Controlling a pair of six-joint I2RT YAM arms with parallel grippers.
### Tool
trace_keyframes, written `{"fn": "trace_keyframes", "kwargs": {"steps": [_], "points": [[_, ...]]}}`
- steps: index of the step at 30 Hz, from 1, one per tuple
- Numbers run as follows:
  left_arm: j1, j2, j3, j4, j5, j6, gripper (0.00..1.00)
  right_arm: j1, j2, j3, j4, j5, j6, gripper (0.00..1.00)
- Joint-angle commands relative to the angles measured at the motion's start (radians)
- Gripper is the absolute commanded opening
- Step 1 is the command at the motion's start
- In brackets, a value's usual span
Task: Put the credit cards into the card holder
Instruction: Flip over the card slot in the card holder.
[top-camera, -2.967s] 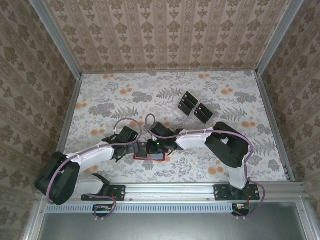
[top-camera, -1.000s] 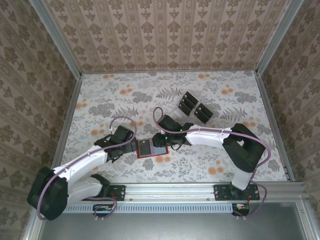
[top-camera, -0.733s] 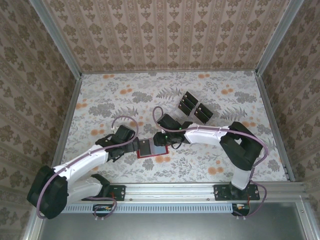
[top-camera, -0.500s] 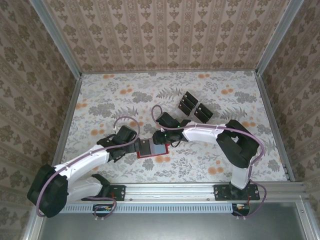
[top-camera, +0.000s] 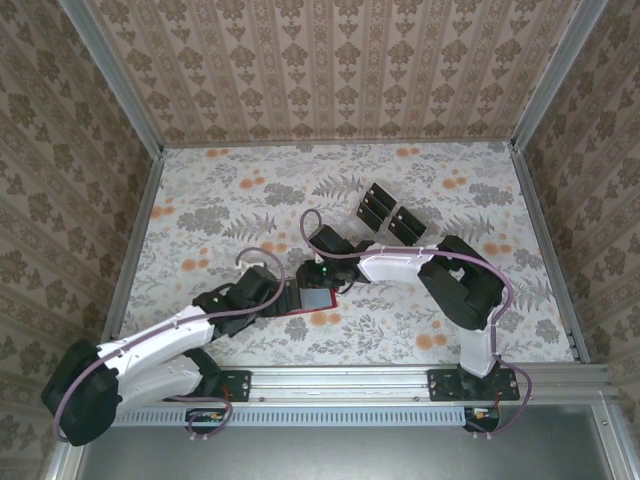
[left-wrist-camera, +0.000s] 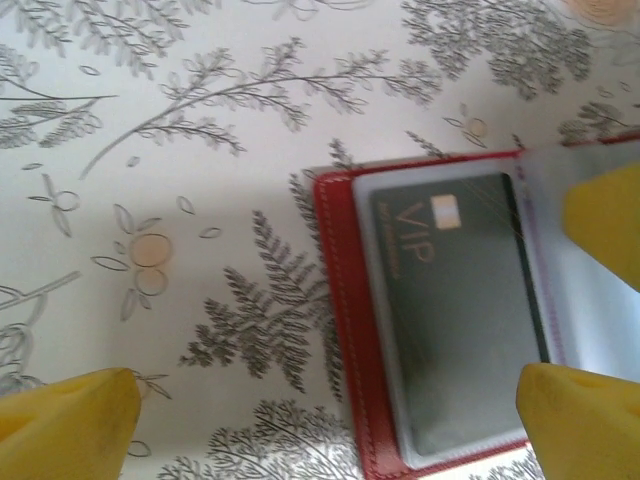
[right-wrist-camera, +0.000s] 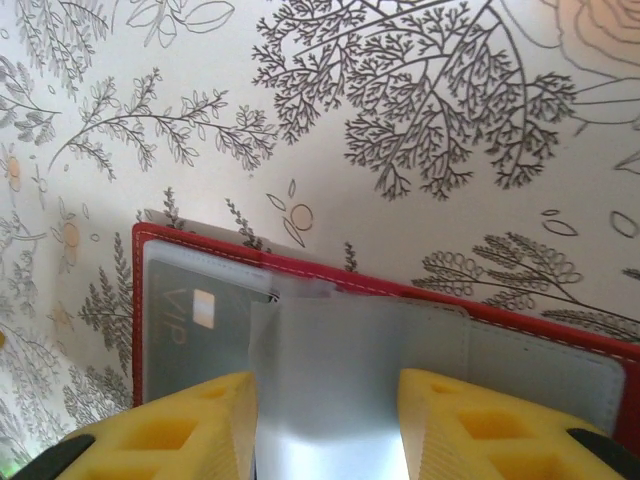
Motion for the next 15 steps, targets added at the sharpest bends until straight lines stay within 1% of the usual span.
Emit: {"fn": "trace_keyframes", "kwargs": {"steps": [1,7,15], "points": [[-0.047,-0.029,-0.028,0.047,-0.026,-0.039,1.0,0.01,0.026,-0.017,0.035,-0.025,0.063,0.42],[-0.116,-0.031,-0.049,0.123,-0.064,-0.054,1.0,0.011,0.028,-0.032,0.056,-0.019,0.089,0.42],[-0.157,0.064,-0.014,0.213,-0.094,-0.022,1.0,0.011,0.028,-0.05,0.076,-0.006,0.12,0.42]]}}
